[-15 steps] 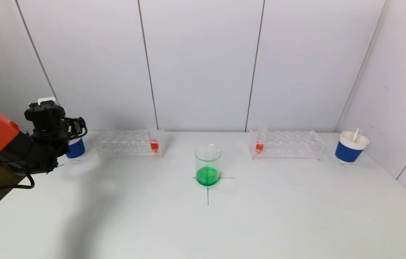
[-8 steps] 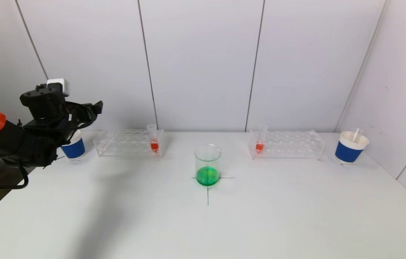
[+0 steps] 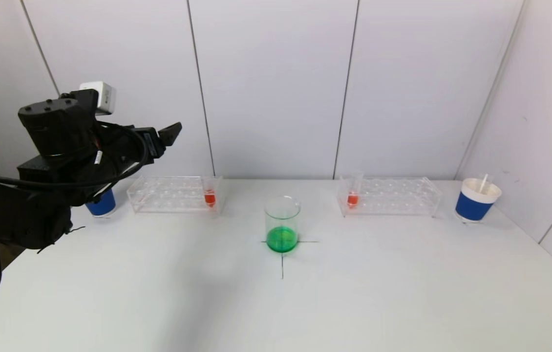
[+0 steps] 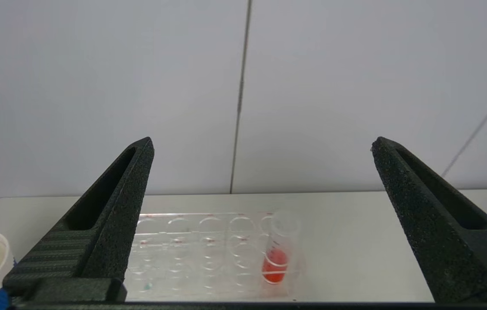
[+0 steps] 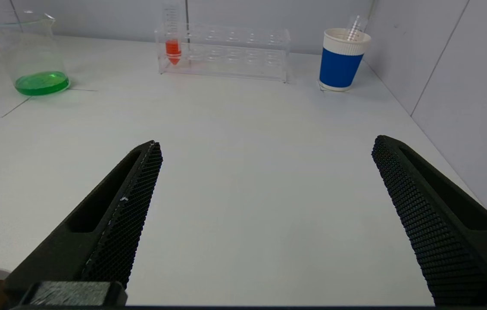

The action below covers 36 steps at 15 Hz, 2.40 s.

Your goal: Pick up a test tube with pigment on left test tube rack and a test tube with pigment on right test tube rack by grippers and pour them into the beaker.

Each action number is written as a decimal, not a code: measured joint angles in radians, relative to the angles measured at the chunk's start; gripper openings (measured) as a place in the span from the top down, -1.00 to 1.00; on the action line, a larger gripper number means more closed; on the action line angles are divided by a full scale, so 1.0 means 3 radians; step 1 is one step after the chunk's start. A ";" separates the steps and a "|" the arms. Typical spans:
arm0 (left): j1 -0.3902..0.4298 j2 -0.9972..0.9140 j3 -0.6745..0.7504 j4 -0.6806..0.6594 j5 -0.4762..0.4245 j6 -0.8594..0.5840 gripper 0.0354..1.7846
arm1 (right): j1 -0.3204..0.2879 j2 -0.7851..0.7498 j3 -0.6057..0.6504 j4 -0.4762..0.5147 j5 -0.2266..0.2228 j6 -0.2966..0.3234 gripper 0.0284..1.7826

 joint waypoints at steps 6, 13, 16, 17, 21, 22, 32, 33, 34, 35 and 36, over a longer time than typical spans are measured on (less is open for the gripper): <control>-0.0123 -0.1011 0.0656 0.0340 0.0011 0.0016 -0.98 | 0.0000 0.0000 0.0000 0.0000 0.0000 0.0000 -0.99; -0.0122 -0.2553 0.1318 0.1113 0.0041 0.0088 -0.98 | 0.0000 0.0000 0.0000 -0.0001 -0.0001 0.0000 -0.99; -0.0118 -0.3283 0.1457 0.1745 0.0152 0.0130 -0.98 | 0.0000 0.0000 0.0000 0.0000 0.0000 0.0001 -0.99; -0.0118 -0.3528 0.1509 0.1958 0.0226 0.0173 -0.98 | 0.0000 0.0000 0.0000 0.0000 0.0000 0.0000 -0.99; -0.0116 -0.4301 0.1677 0.2594 0.0717 0.0412 -0.98 | 0.0000 0.0000 0.0000 0.0000 0.0000 0.0000 -0.99; -0.0112 -0.4416 0.1703 0.2659 0.0891 0.0461 -0.98 | 0.0000 0.0000 0.0000 -0.0001 -0.0001 0.0001 -0.99; -0.0106 -0.4996 0.2256 0.2636 0.1083 0.0683 -0.98 | 0.0000 0.0000 0.0000 0.0000 0.0000 0.0000 -0.99; -0.0106 -0.5002 0.2343 0.2630 0.1027 0.0641 -0.98 | 0.0000 0.0000 0.0000 0.0000 0.0000 0.0000 -0.99; -0.0106 -0.5007 0.2433 0.2625 0.0937 0.0612 -0.98 | 0.0000 0.0000 0.0000 -0.0001 0.0000 0.0000 -0.99; -0.0113 -0.5010 0.2516 0.2621 0.0836 0.0611 -0.98 | 0.0000 0.0000 0.0000 -0.0001 0.0000 0.0000 -0.99; -0.0119 -0.5010 0.2608 0.2621 0.0724 0.0611 -0.98 | 0.0000 0.0000 0.0000 -0.0001 0.0000 0.0000 -0.99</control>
